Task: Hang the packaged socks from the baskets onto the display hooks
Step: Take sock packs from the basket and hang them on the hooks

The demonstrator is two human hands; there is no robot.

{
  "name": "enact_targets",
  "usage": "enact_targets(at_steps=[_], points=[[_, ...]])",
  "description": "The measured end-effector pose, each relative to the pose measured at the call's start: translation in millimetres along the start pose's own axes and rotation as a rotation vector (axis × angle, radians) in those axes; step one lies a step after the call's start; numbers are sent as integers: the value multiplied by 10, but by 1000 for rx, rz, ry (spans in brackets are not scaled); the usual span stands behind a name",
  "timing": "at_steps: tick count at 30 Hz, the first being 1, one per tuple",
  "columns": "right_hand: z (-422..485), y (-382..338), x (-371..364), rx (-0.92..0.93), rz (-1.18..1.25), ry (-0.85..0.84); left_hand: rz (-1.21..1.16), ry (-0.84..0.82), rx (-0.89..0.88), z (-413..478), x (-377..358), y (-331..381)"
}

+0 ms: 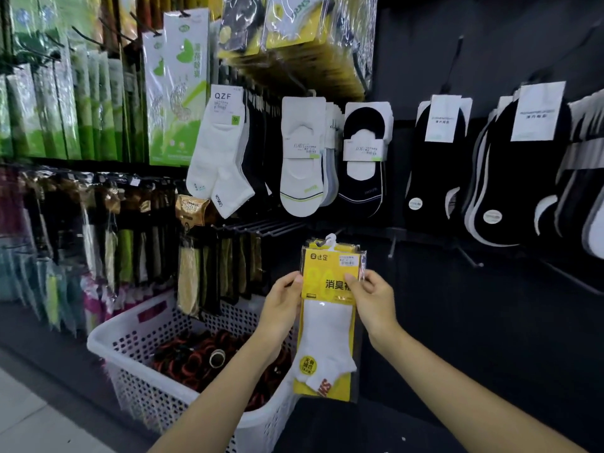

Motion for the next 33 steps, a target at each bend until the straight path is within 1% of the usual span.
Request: enact_targets(at_steps=[3, 8, 14, 21, 24, 28, 33], points=[[104, -5, -6, 3, -50, 17, 3, 43, -7, 38, 35, -61], [257, 117, -132, -64, -105, 35, 10, 44, 23, 105, 73, -244], [440, 370, -141, -176, -32, 136, 54, 32, 43, 329, 45, -436], [669, 645, -104, -250, 63, 193, 90, 31, 4, 698, -78, -649], [771, 756, -87, -285, 102, 176, 76, 36, -20, 837, -146, -733], [762, 925, 42, -325, 66, 145, 118, 52, -1, 884, -164, -842], [404, 1118, 365, -369, -39, 31, 209, -2, 58, 503, -61, -1122]])
Point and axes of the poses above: each hand's wrist, its own z-axis towards the middle knuckle, its own x-axis out of the back of the hand, y = z × x, the point moved 6 cm from there along z, towards the middle knuckle, and after that the axes turned 1 degree about -y, right-handed, at the moved point
